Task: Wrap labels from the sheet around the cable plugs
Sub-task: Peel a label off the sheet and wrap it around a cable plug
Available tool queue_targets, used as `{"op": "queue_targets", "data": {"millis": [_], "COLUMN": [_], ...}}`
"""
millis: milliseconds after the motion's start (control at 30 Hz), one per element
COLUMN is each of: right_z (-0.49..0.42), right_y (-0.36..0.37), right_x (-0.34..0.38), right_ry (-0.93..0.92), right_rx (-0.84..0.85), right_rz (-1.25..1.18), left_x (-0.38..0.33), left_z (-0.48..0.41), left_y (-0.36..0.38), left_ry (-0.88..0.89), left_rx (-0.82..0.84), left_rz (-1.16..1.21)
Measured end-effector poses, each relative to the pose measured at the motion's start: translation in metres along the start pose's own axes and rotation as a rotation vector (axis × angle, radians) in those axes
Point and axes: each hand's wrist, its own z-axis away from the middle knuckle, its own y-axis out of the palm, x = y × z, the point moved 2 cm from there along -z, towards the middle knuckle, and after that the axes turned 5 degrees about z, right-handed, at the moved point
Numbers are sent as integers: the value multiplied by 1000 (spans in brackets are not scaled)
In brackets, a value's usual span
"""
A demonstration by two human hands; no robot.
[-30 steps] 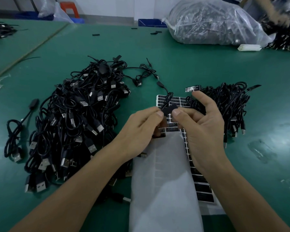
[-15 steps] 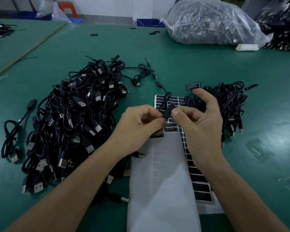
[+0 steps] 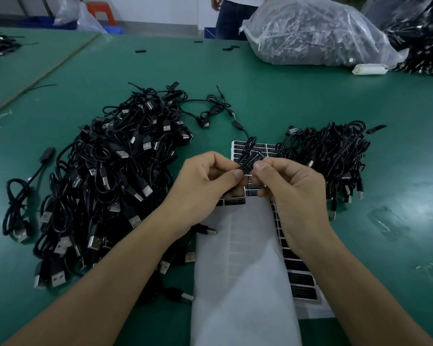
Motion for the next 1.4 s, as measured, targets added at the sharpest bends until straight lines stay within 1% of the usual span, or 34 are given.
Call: {"op": "queue_targets", "data": {"millis": [400, 533, 700, 1033, 1400], "right_z": [-1, -1, -1, -2, -2], "right_y": [-3, -3, -3, -3, -3], "right_x": [1, 2, 2, 2, 4], "right_ry": [-40, -80, -86, -118, -135], "right_rx": [-10, 15, 40, 21, 37], "right_rz": [92, 129, 115, 172, 176], "left_x": [-5, -6, -4, -5, -4], "left_z": [4, 5, 6, 6, 5], "left_y": [2, 3, 4, 4, 4], "left_ry": [-26, -20, -10, -22, -25], "left_rx": [103, 104, 108, 100, 99], "left_rz": [44, 49, 44, 58, 70]}}
